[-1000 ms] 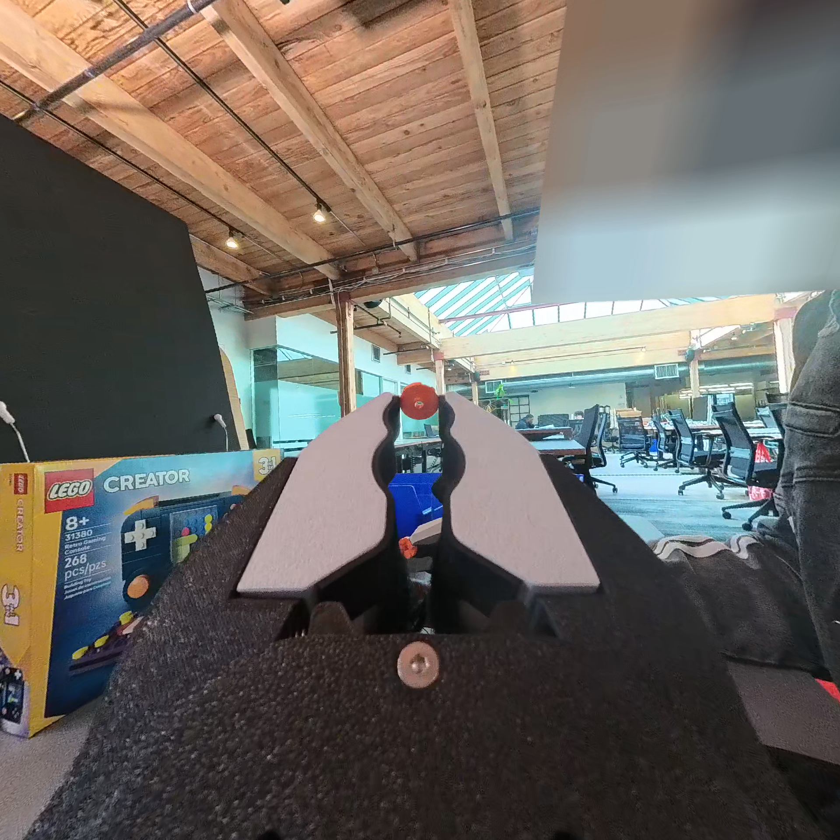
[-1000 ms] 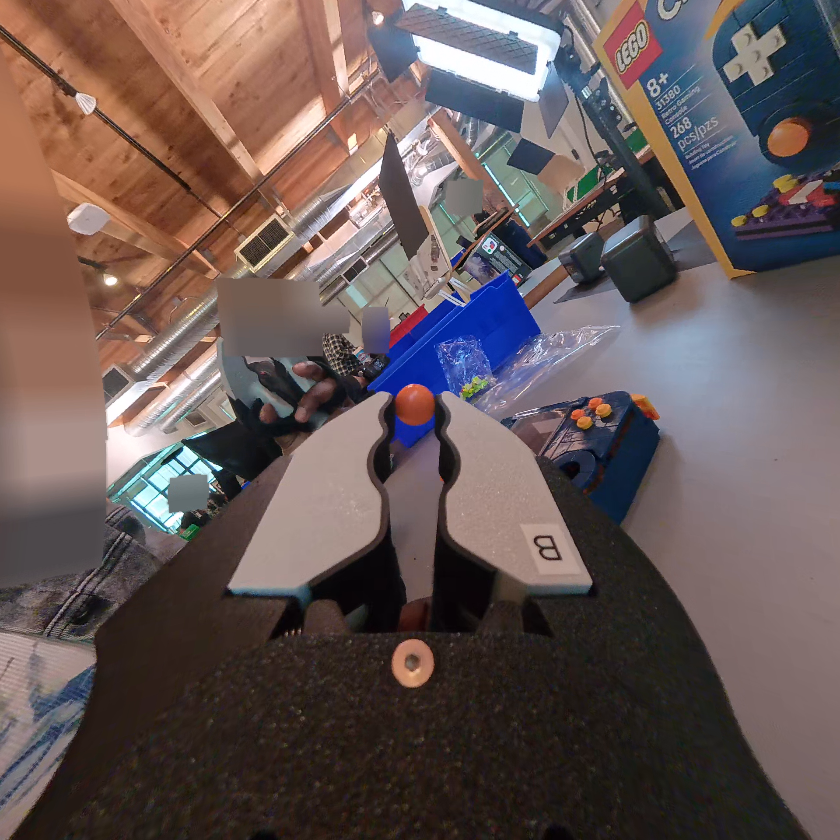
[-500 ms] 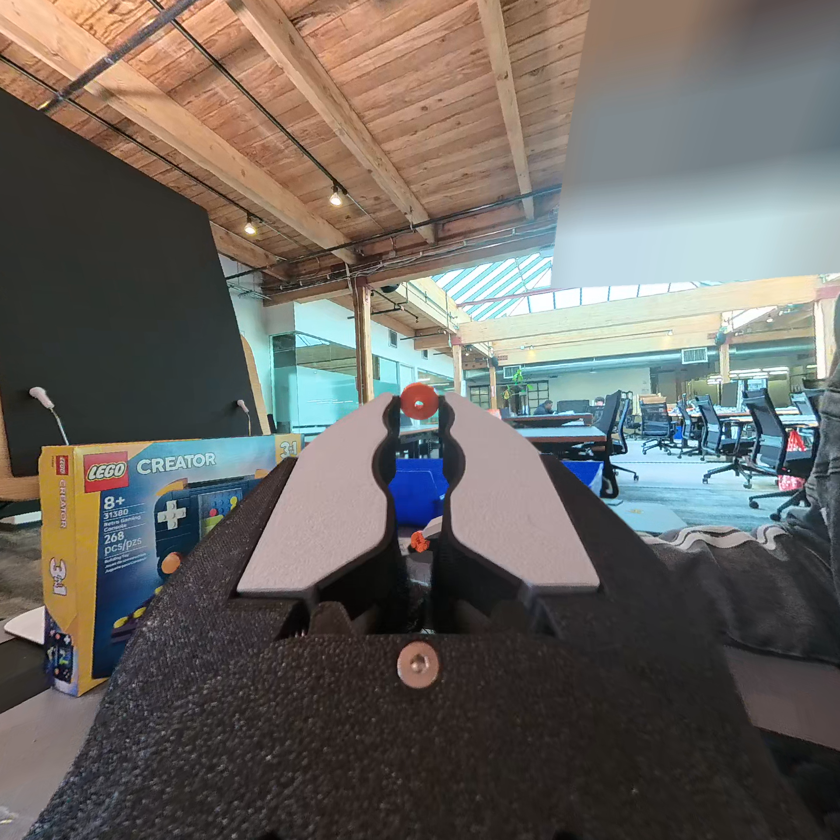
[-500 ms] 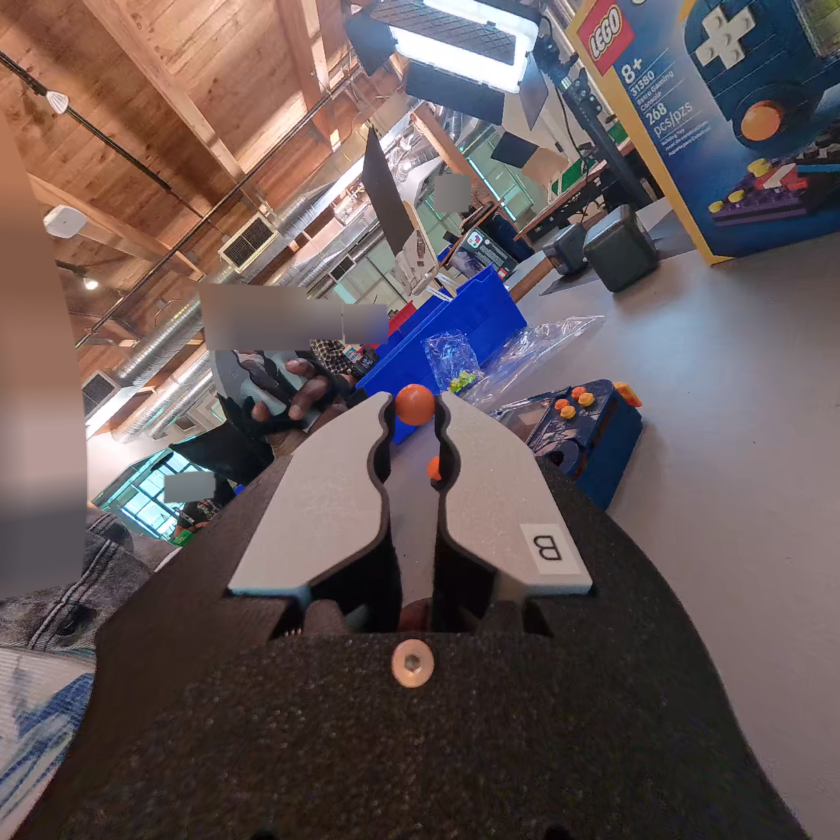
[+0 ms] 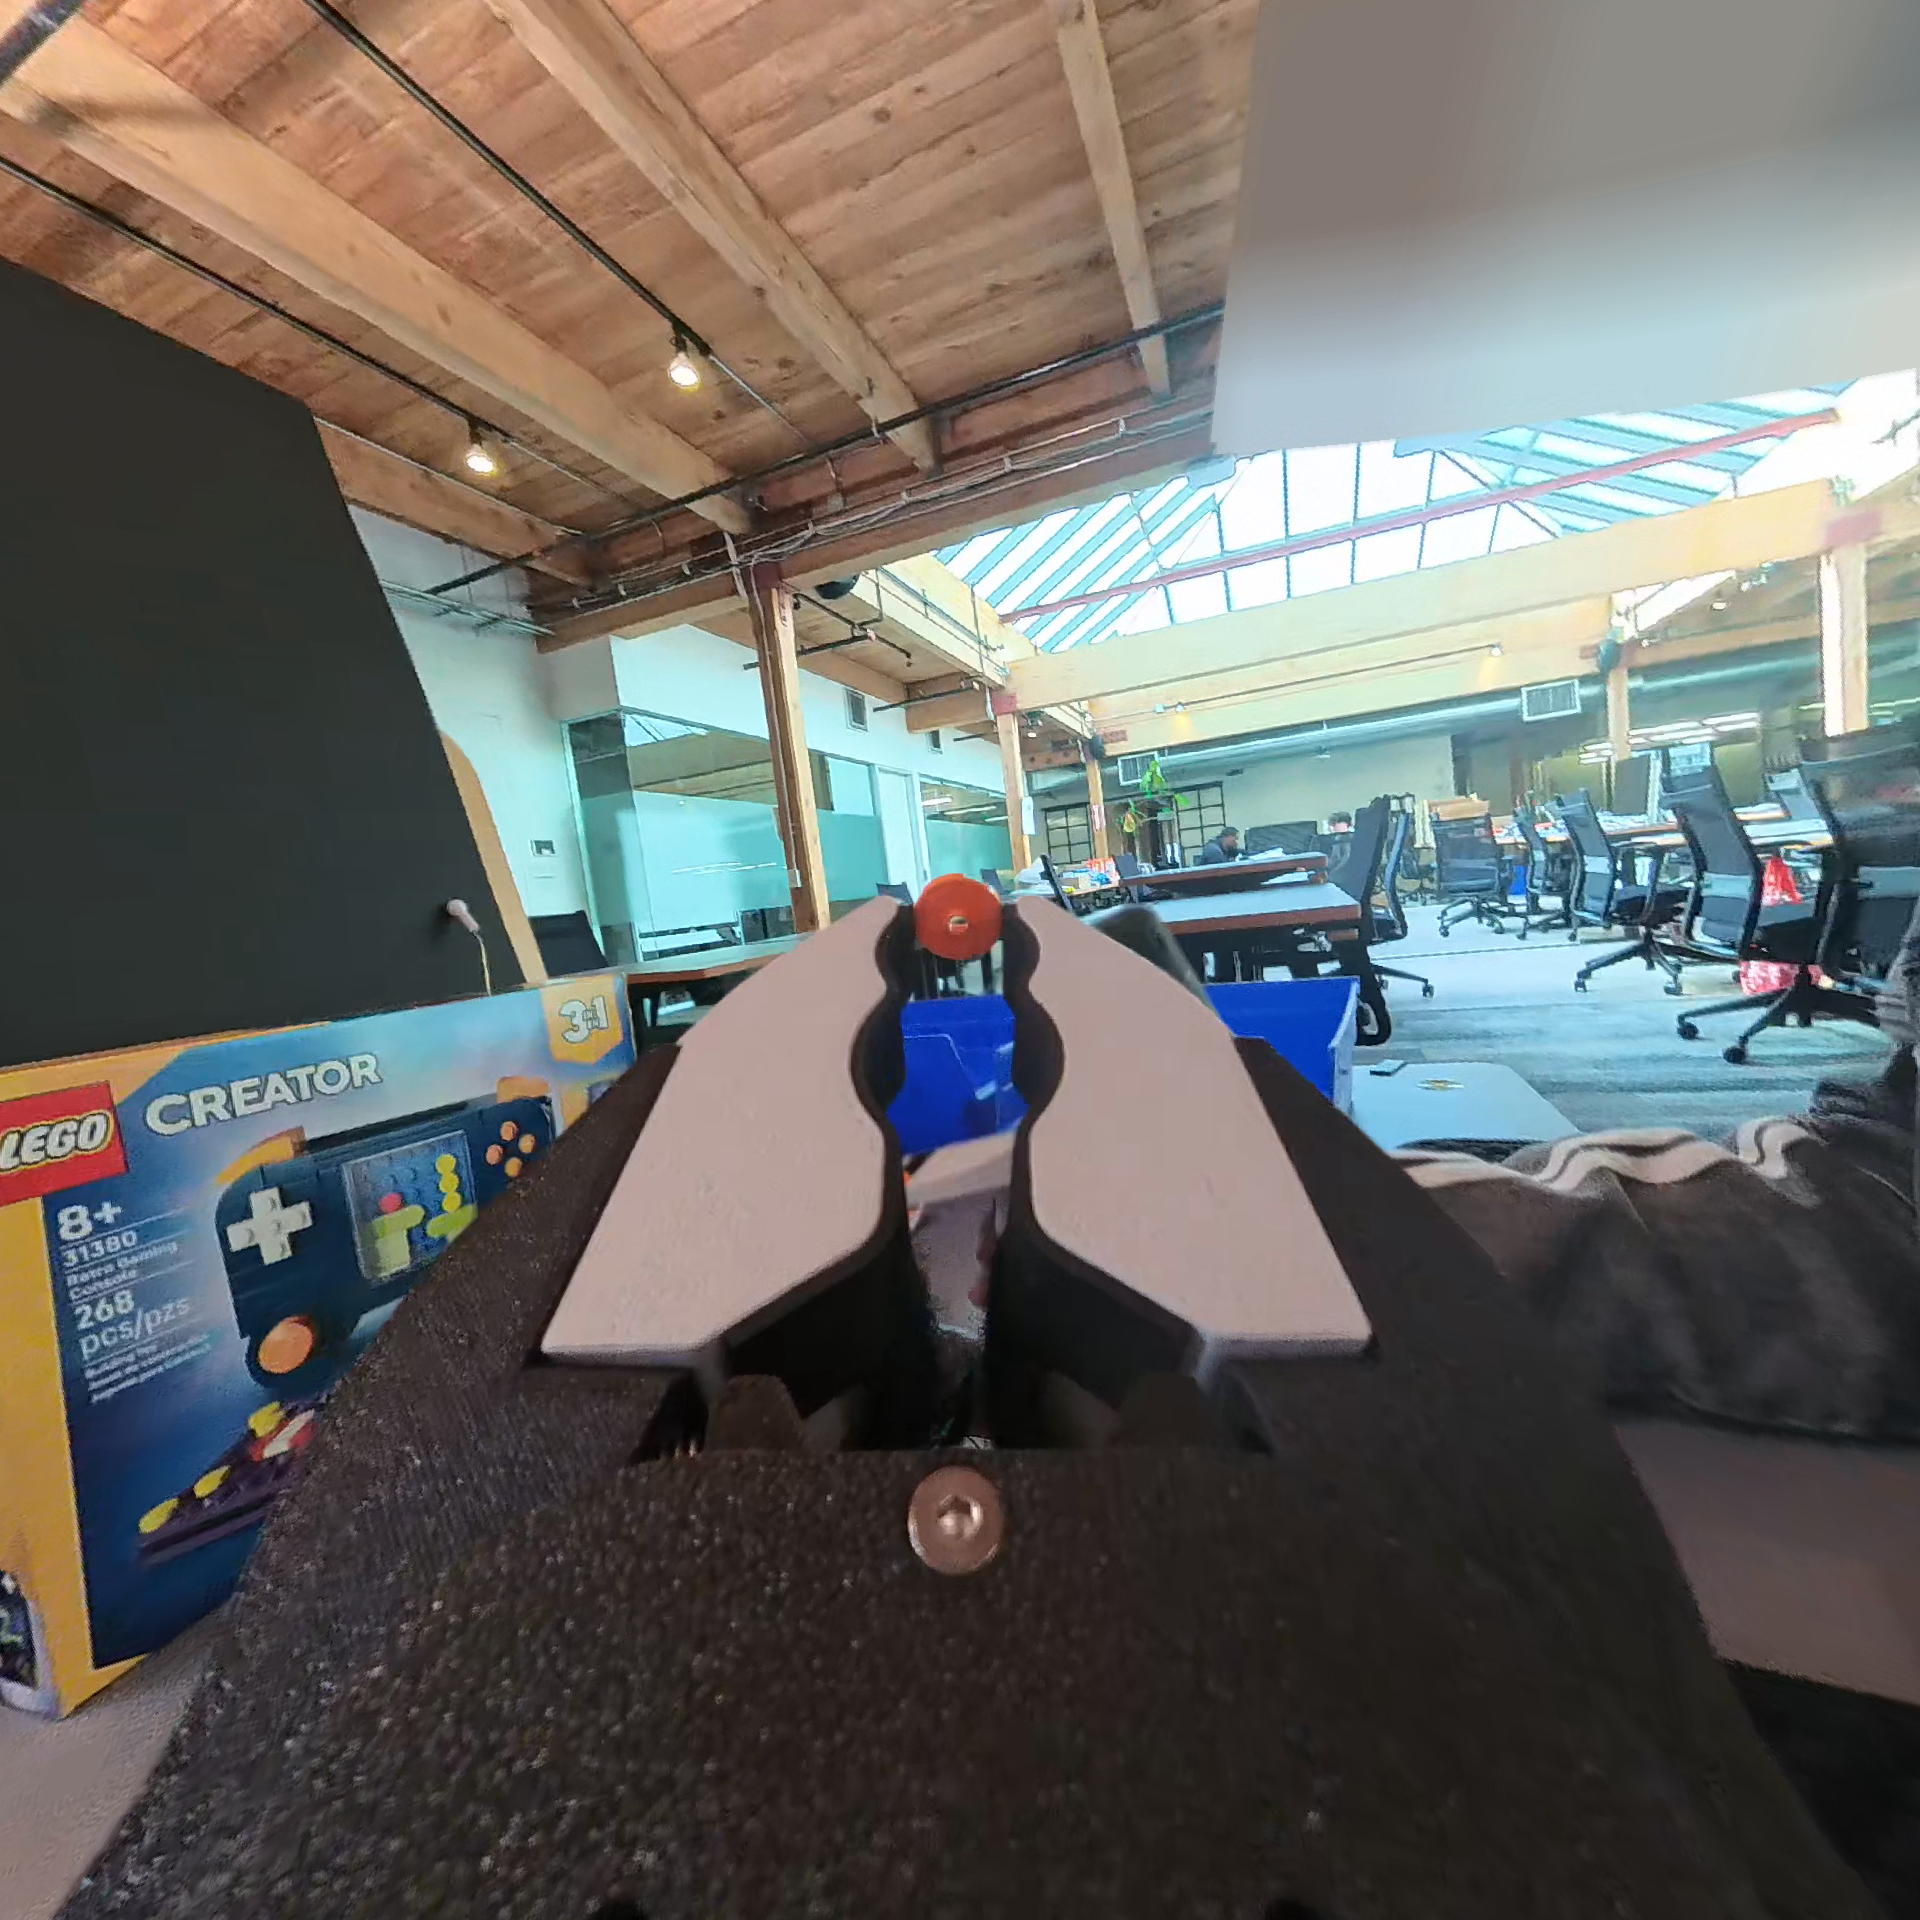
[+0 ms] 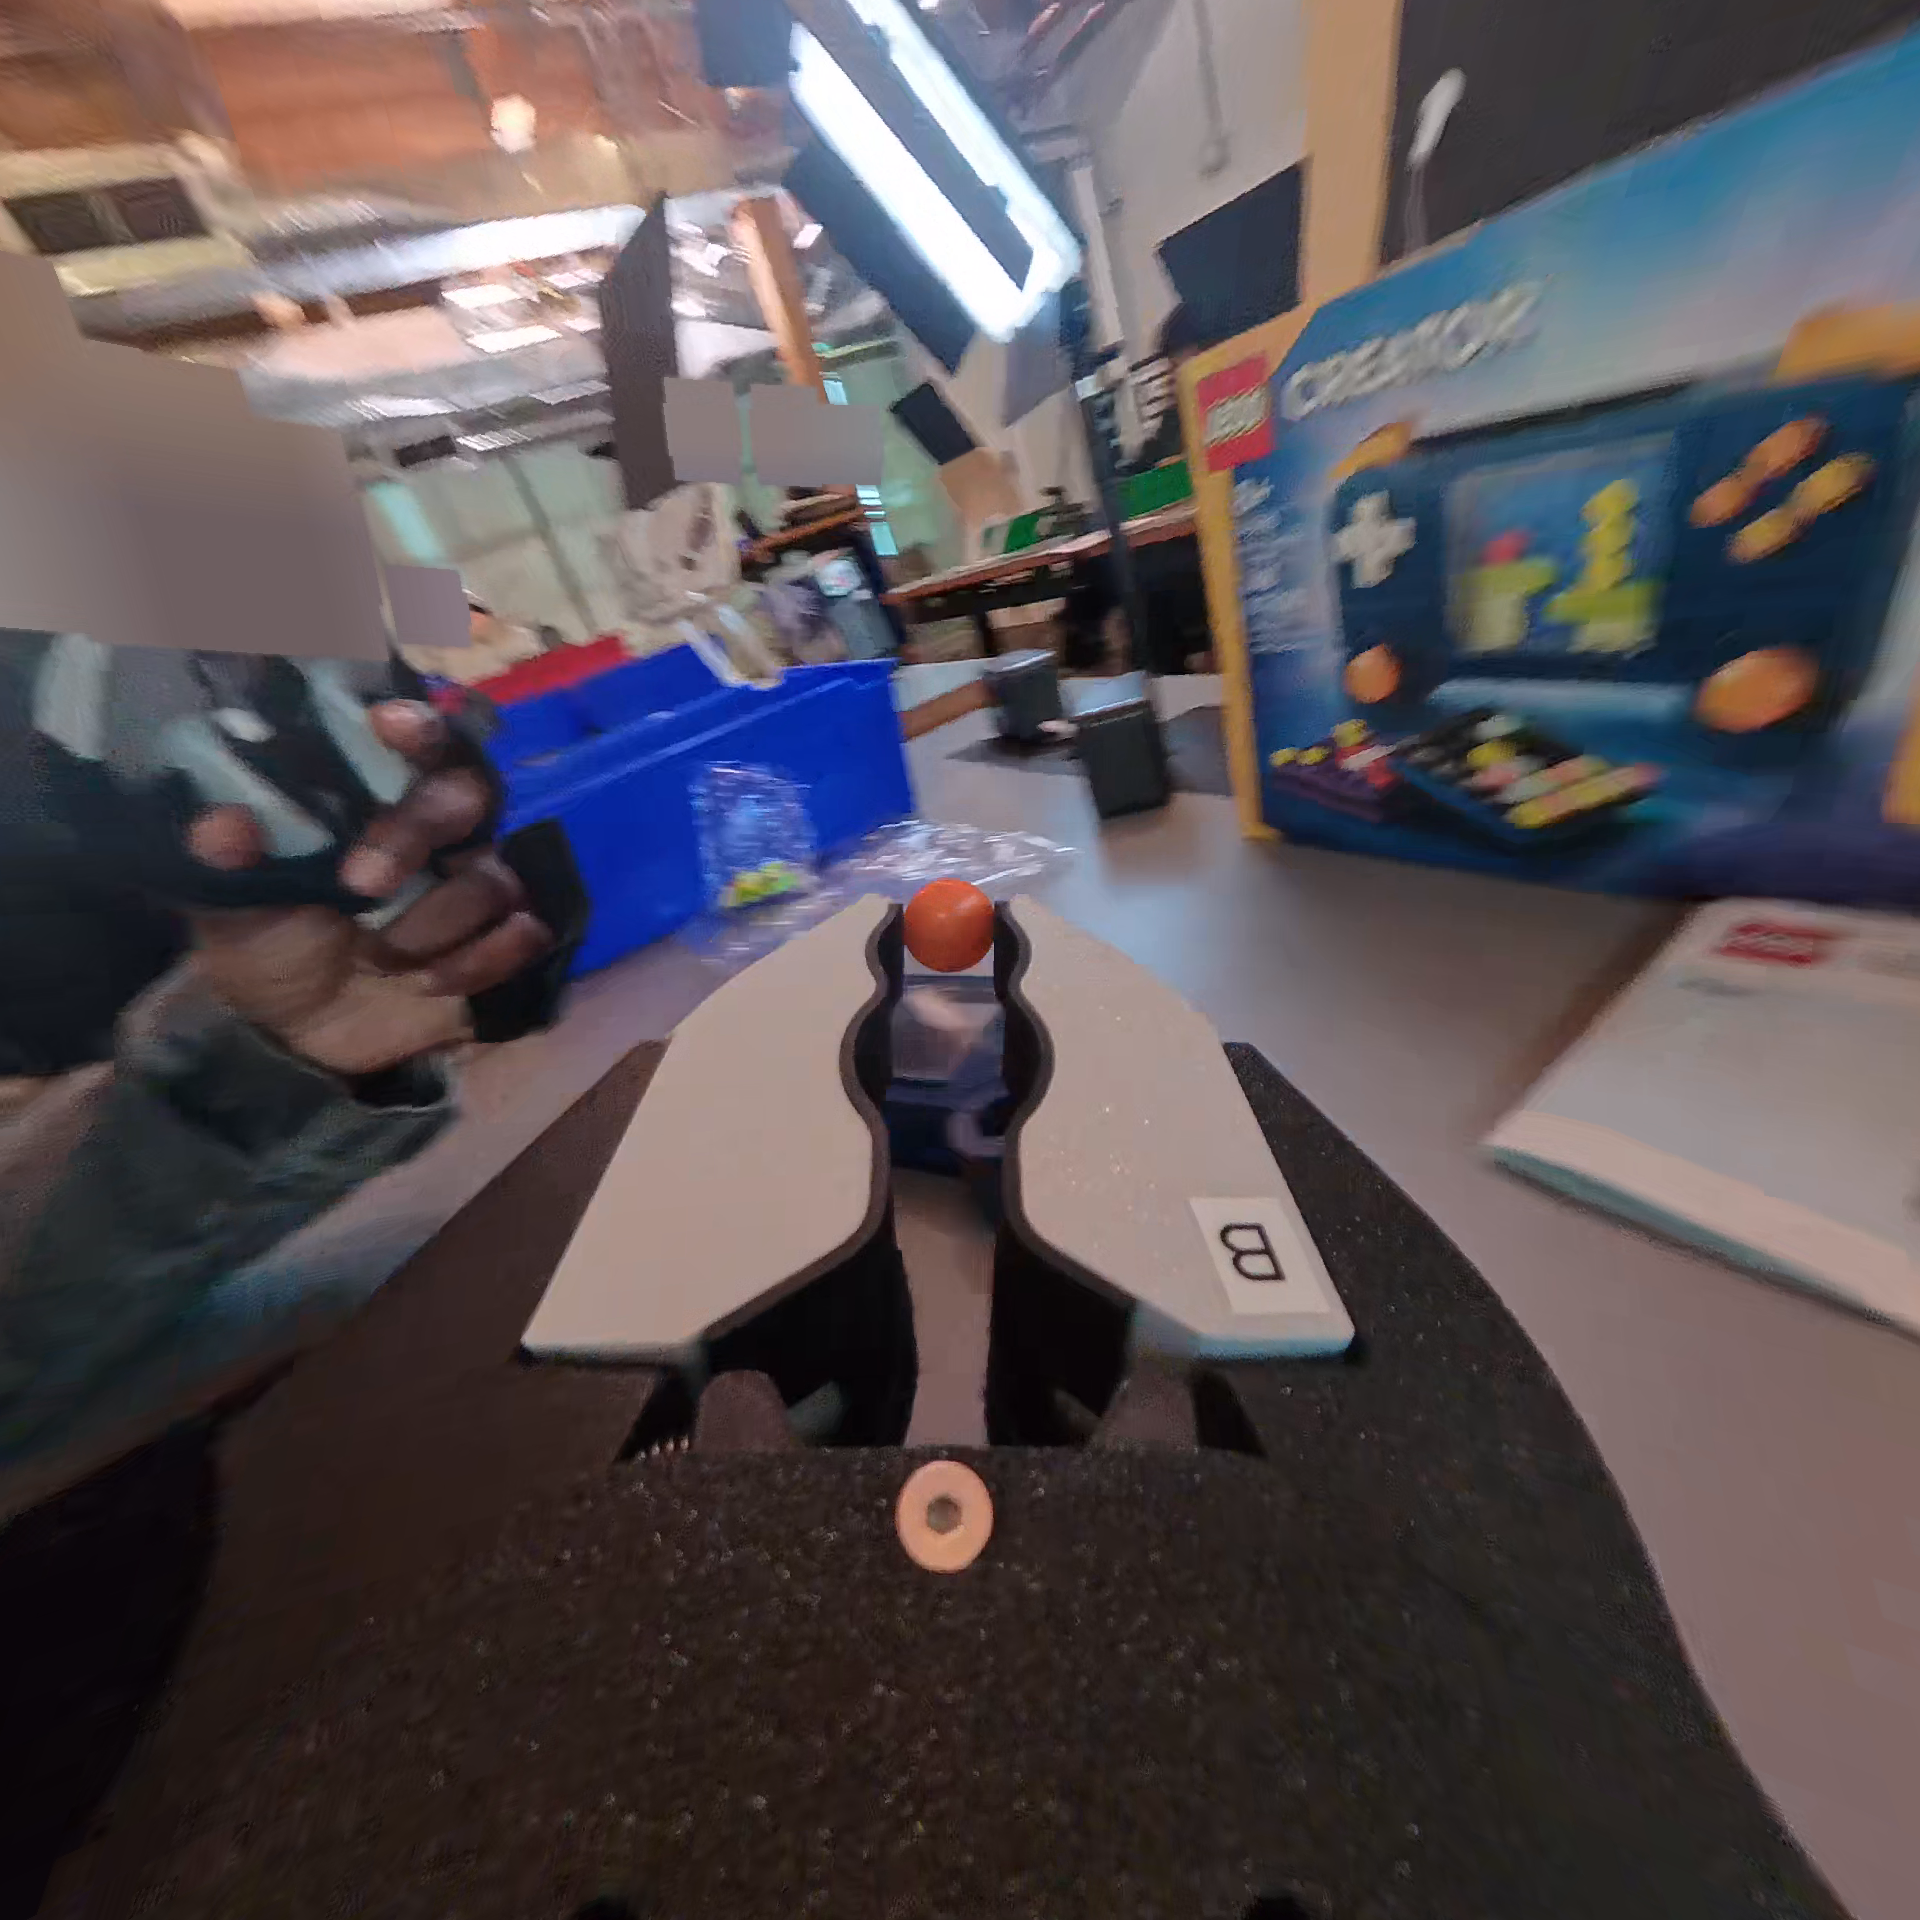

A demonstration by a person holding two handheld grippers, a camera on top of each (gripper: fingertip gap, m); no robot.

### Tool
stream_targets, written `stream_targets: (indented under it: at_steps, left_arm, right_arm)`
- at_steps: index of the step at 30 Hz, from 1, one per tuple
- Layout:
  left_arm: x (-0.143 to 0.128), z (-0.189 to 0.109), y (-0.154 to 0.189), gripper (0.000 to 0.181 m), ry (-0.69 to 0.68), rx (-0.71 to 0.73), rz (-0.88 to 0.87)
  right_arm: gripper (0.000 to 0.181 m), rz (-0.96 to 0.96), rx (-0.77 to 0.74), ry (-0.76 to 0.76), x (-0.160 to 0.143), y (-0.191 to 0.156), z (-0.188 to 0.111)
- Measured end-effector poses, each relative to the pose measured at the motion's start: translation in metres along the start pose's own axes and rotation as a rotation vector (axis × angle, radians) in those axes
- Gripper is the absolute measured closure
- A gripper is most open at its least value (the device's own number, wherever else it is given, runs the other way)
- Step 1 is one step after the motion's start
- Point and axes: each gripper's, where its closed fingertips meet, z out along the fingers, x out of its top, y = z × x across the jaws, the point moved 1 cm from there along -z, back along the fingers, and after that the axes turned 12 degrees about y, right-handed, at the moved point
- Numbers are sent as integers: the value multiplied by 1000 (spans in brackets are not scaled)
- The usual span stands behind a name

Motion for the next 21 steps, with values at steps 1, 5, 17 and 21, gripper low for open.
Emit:
stream_targets:
  at_steps: [1,5,17,21]
  left_arm:
    - [0,-2,0,166,-7,-2,2]
    - [1,-9,-9,166,-17,29,14]
    - [-18,64,-24,166,-342,-11,27]
    - [-50,146,-27,166,-514,-168,7]
  right_arm:
    - [165,-100,-62,16,9,8,-4]
    - [165,-415,-156,121,54,20,-18]
    - [165,-226,-159,151,14,1,-7]
    - [165,-218,-169,146,8,-3,-9]
